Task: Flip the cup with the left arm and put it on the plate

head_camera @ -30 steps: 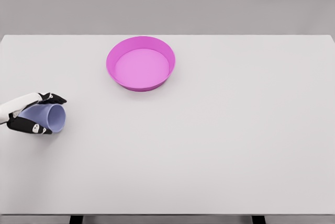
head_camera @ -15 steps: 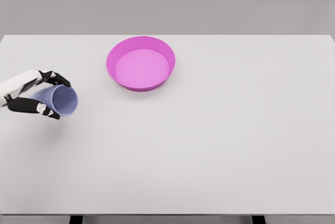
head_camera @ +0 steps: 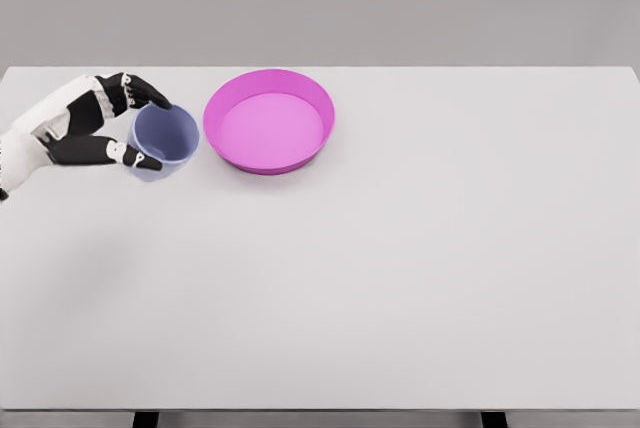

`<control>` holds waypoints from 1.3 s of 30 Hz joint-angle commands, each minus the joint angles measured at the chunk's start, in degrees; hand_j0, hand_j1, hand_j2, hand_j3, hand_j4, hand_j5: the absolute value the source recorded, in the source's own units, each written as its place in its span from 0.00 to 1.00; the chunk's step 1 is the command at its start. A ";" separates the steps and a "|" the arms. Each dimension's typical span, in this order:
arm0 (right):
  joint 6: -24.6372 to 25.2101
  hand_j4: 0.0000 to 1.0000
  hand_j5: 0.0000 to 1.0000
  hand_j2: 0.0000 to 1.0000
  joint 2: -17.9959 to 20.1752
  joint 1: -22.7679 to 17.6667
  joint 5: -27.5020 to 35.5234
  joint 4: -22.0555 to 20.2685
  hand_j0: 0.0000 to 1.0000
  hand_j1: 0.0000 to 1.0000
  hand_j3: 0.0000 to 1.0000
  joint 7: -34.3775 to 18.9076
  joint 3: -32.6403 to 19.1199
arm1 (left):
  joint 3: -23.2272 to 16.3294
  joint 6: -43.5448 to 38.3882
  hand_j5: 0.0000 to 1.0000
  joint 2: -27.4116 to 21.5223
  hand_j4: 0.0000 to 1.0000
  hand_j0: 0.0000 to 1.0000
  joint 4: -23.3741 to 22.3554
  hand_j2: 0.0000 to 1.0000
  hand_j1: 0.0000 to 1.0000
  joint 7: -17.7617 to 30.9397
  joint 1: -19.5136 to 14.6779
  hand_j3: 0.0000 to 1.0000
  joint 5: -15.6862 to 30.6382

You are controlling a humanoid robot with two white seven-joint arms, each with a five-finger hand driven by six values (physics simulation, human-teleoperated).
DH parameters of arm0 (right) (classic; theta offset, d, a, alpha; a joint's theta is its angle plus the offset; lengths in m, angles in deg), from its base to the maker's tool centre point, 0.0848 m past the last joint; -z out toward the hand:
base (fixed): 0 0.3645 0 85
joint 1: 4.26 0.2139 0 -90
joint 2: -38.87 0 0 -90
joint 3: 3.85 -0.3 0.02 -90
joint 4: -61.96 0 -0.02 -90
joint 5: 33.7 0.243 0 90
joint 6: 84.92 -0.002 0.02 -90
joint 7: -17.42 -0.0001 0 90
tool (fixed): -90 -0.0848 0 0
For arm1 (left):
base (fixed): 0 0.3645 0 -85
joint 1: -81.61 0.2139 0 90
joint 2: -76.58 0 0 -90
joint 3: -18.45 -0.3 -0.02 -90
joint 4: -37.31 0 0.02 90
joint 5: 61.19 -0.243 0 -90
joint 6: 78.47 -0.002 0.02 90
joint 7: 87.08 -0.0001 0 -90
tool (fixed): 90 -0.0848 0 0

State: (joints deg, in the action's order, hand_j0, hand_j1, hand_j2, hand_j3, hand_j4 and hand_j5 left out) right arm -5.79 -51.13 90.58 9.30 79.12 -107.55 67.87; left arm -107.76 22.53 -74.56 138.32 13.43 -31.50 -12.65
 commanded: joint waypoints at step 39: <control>-0.03 1.00 1.00 1.00 0.00 0.00 -0.03 -0.03 1.00 1.00 1.00 -0.03 0.00 | -0.71 0.43 0.49 35.83 0.49 0.49 -26.57 0.49 0.49 -0.05 -10.11 0.49 -5.03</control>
State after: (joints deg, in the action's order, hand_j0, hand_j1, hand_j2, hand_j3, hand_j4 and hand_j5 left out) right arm -5.79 -51.13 90.58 9.30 79.11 -107.55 67.87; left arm -108.56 22.77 -39.58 113.17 13.40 -41.79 -17.64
